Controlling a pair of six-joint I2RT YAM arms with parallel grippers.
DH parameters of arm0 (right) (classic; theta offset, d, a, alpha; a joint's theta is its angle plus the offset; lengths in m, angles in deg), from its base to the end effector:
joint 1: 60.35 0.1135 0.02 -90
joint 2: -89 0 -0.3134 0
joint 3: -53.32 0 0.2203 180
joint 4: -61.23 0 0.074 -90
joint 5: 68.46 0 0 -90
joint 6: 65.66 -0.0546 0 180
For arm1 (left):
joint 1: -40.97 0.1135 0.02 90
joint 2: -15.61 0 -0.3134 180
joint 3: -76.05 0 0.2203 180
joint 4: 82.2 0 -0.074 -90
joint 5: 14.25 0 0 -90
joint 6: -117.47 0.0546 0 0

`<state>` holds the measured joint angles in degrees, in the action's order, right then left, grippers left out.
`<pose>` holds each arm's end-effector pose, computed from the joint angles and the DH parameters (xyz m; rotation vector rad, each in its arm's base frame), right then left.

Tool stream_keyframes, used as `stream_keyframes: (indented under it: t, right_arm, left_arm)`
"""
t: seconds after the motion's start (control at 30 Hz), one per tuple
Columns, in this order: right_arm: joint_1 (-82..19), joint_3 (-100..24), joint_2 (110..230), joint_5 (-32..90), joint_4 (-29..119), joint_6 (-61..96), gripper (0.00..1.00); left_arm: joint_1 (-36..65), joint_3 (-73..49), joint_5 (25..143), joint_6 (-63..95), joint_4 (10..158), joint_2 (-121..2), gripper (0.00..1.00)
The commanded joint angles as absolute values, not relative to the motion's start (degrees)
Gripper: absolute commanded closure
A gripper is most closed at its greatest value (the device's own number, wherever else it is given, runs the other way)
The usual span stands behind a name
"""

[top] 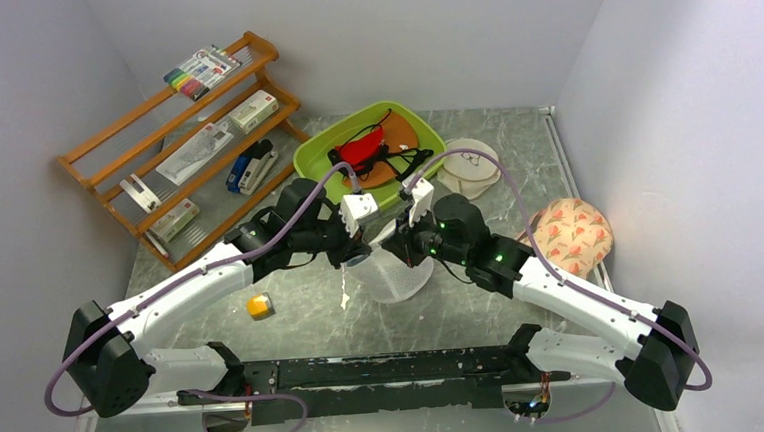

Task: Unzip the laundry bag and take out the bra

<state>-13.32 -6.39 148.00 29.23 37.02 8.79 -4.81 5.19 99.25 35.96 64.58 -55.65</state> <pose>0.1285 0.1487 0.3338 -0.6506 1.9714 0.8253 0.1538 -0.1893 0.3401 1.2231 1.8482 -0.8115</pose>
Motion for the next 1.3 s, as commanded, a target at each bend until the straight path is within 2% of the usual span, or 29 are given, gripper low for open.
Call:
stream_keyframes:
  t: [0.0, 0.17, 0.33, 0.5, 0.7, 0.87, 0.93, 1.03, 1.27]
  right_arm:
    - [-13.1, -6.8, 146.6, 20.6, 35.9, 8.1, 1.00]
    - [-13.4, -7.2, 145.7, 12.1, 33.2, 7.0, 1.00]
    - [-15.7, -8.6, 146.2, 9.2, 30.2, 7.3, 1.00]
    - [-21.9, -7.7, 146.7, 14.4, 30.6, 6.7, 1.00]
    - [-28.0, -6.3, 145.4, 27.2, 33.4, 8.2, 1.00]
    - [-27.9, -5.1, 144.2, 39.7, 36.8, 9.9, 1.00]
    - [-27.9, -4.9, 144.2, 42.6, 37.5, 9.5, 1.00]
    - [-27.8, -4.7, 144.2, 44.9, 38.1, 9.0, 1.00]
    - [-27.6, -3.4, 143.5, 46.3, 40.3, 8.1, 1.00]
  left_arm:
    - [-4.6, 3.9, 102.2, 35.9, 66.1, -54.3, 0.93]
    - [-4.6, 4.3, 101.5, 36.5, 66.2, -53.9, 0.93]
    - [-4.6, 4.3, 100.4, 37.2, 65.6, -53.8, 0.93]
    - [-4.6, 4.5, 100.4, 37.9, 65.2, -53.5, 0.93]
    - [-4.6, 4.7, 100.6, 38.4, 65.1, -52.9, 0.93]
    - [-4.6, 4.5, 105.9, 38.3, 65.7, -52.0, 0.66]
    - [-4.6, 4.5, 108.5, 36.0, 67.8, -51.2, 0.53]
    - [-4.6, 3.7, 111.8, 29.4, 70.8, -50.8, 0.39]
    - [-4.6, -0.9, 100.0, 10.6, 68.4, -54.4, 0.34]
